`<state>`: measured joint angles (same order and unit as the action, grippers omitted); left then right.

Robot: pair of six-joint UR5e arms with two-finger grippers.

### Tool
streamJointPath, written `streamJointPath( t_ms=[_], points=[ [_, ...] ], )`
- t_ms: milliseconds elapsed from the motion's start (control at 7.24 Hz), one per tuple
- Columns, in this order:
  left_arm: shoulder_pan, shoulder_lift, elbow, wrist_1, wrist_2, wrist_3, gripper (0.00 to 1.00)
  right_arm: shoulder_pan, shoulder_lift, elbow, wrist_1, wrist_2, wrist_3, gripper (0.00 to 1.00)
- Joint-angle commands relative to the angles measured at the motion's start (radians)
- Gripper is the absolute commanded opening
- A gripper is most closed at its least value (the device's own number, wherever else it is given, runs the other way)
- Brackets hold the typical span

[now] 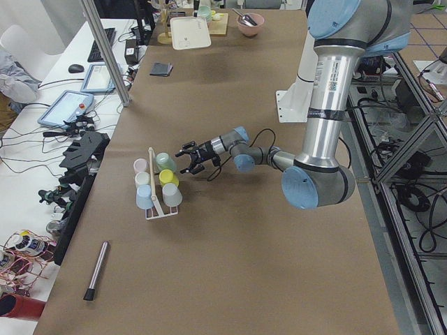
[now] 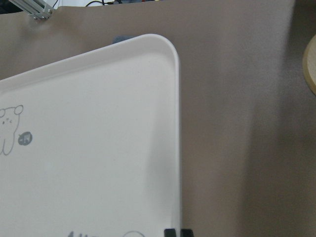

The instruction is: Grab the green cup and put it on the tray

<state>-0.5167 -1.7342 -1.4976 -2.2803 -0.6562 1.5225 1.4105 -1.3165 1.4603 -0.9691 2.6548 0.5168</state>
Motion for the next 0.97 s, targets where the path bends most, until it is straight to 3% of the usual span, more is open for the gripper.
streamJointPath(
  t_ms=[0,276,414,552,829],
  points=[
    [-0.028,-0.022,0.007,-0.070,0.000,0.114,0.93,-0.040,0.029,0.043,0.029,-0.034,0.035,0.00],
    [-0.051,-0.039,0.035,-0.070,-0.008,0.111,0.94,-0.160,0.036,0.147,0.076,-0.108,0.388,0.00],
    [-0.063,-0.053,0.066,-0.079,-0.023,0.110,0.95,-0.220,0.043,0.193,0.076,-0.155,0.476,0.00],
    [-0.065,-0.062,0.095,-0.100,-0.026,0.107,0.95,-0.304,0.046,0.239,0.082,-0.224,0.600,0.00],
    [-0.069,-0.084,0.143,-0.145,-0.026,0.105,0.96,-0.504,0.066,0.233,0.240,-0.434,0.774,0.00]
  ],
)
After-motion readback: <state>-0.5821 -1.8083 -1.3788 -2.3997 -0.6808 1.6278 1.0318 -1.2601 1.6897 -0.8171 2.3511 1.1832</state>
